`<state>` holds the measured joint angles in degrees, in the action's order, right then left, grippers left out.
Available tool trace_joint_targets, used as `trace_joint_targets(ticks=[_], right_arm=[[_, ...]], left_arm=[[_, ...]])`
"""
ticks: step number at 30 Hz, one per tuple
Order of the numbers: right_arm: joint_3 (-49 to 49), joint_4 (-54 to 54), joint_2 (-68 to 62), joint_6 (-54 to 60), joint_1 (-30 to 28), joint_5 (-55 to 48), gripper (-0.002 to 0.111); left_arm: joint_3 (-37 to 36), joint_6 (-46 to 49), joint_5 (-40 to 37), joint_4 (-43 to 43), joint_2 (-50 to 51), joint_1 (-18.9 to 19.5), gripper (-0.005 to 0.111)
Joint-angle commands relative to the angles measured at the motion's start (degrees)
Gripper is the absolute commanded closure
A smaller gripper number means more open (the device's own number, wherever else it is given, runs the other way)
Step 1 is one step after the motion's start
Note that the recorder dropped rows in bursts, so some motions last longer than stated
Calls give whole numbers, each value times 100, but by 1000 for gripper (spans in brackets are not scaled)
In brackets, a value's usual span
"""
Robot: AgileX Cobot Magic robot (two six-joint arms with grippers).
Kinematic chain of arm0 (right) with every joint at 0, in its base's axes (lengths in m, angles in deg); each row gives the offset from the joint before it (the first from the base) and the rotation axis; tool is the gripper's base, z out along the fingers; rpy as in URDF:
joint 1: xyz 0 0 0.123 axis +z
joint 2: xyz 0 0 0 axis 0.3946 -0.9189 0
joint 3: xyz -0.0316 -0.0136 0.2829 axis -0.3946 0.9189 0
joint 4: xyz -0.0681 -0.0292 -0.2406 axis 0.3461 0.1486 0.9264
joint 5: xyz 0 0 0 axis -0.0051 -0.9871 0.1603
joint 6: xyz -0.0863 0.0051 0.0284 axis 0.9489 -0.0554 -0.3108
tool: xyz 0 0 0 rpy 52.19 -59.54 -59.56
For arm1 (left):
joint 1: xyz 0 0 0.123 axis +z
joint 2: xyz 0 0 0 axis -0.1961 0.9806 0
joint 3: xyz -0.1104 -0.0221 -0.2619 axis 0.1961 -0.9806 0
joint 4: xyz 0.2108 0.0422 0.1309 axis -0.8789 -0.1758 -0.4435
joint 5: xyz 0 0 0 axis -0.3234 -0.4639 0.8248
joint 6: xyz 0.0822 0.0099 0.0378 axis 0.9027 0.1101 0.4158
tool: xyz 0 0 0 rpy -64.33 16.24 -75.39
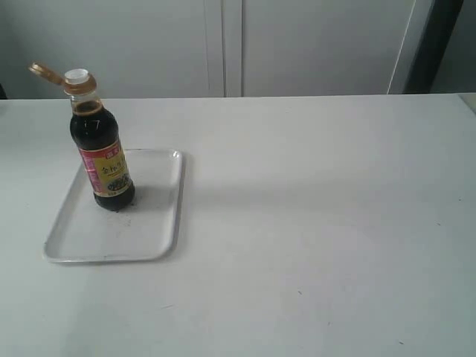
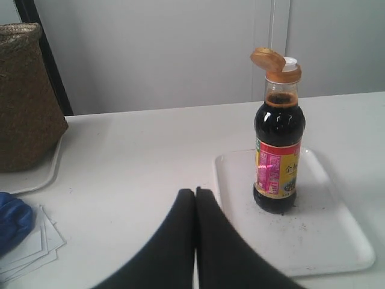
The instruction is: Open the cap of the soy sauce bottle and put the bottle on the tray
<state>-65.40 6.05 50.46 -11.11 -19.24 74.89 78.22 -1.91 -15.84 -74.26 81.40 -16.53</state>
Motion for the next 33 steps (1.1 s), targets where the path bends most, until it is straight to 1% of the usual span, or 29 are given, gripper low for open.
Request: trace_joint_targets(ticks=[1, 6, 8, 9, 12, 14, 15, 19, 23, 33], right_arm=[[23, -21, 38, 27, 12, 64, 108], [23, -37, 38, 27, 12, 66, 108], [23, -37, 38, 27, 12, 66, 108], [23, -37, 38, 27, 12, 66, 108], [23, -37, 38, 27, 12, 66, 108], [23, -37, 38, 27, 12, 66, 108], [23, -37, 38, 27, 12, 66, 108], [23, -37, 38, 27, 12, 66, 108], [23, -37, 38, 27, 12, 66, 108], [23, -37, 38, 27, 12, 66, 108]], left_arm=[[-38, 9, -10, 21, -26, -21, 107], [-38, 9, -25, 20, -26, -21, 107], [-38, 249, -37, 186, -26, -10, 107], [-38, 517, -37, 389, -26, -10, 107], [-38, 533, -61, 403, -26, -10, 107], [-160, 533, -63, 403, -67, -2, 107], [-378, 533, 22, 403, -183, 2, 107], [-835, 501, 215, 461, -503, 119, 107], [-1290, 469, 259, 629, -688, 284, 107], [-2116, 469, 561, 790, -688, 293, 107]])
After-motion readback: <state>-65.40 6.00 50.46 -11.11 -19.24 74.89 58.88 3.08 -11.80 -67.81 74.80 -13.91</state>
